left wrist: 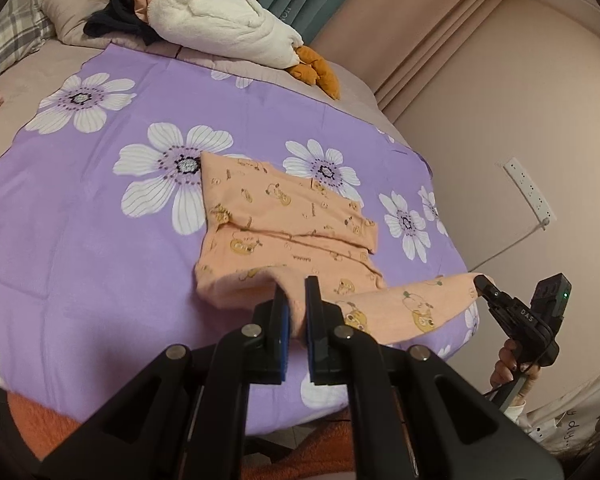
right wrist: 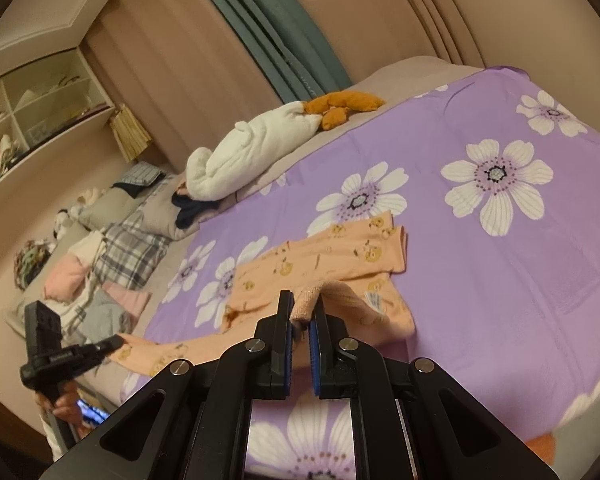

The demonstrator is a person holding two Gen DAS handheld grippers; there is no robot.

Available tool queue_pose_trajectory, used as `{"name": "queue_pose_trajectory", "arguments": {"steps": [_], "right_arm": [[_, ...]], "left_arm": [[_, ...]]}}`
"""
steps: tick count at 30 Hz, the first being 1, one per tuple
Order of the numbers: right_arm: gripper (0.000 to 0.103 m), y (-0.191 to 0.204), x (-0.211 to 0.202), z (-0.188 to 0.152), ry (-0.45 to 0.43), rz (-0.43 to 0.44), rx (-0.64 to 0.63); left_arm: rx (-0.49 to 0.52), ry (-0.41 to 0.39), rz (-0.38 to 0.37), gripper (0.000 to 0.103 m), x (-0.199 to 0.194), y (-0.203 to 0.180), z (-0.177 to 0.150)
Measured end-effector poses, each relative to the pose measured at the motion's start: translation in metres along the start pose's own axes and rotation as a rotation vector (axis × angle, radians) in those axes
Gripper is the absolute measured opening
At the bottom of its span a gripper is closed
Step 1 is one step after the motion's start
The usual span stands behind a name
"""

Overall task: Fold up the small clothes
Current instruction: 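Grasp the onesie edge with both grippers and lift it, then lay the lifted fabric over the onesie and open both grippers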

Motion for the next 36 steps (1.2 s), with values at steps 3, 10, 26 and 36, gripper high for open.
{"name": "queue_pose_trajectory", "arguments": {"steps": [3, 10, 26, 36], "right_arm": [[0.008, -0.001, 0.018, 0.013, 0.002, -0.019, 0.002], [0.008, -0.006, 0.062, 0.041, 0.007, -0.075, 0.012], [0.008, -0.044, 0.175, 0.076, 0.101, -0.221, 0.069], [0.008, -0.064, 0.219, 0.079, 0.164, -0.288, 0.078]], "left_arm": [[0.0, 0.0, 0.023, 0.006, 0.015, 0.007, 0.013], [-0.064, 0.011, 0.038, 0.006, 0.058, 0.033, 0.045], [-0.171, 0.086, 0.077, 0.006, 0.163, 0.095, 0.098], [-0.177, 0.141, 0.136, 0.006, 0.206, 0.122, 0.105]]}}
Point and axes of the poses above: each gripper's, at about its wrist camera, not at the fingertips, and x roughly the way its jaws point, y to its left, z to its top, the point moved 10 cm from there along x, roughly the way its jaws point, and after that the axes turned 13 degrees about x, right-handed, at the moved point
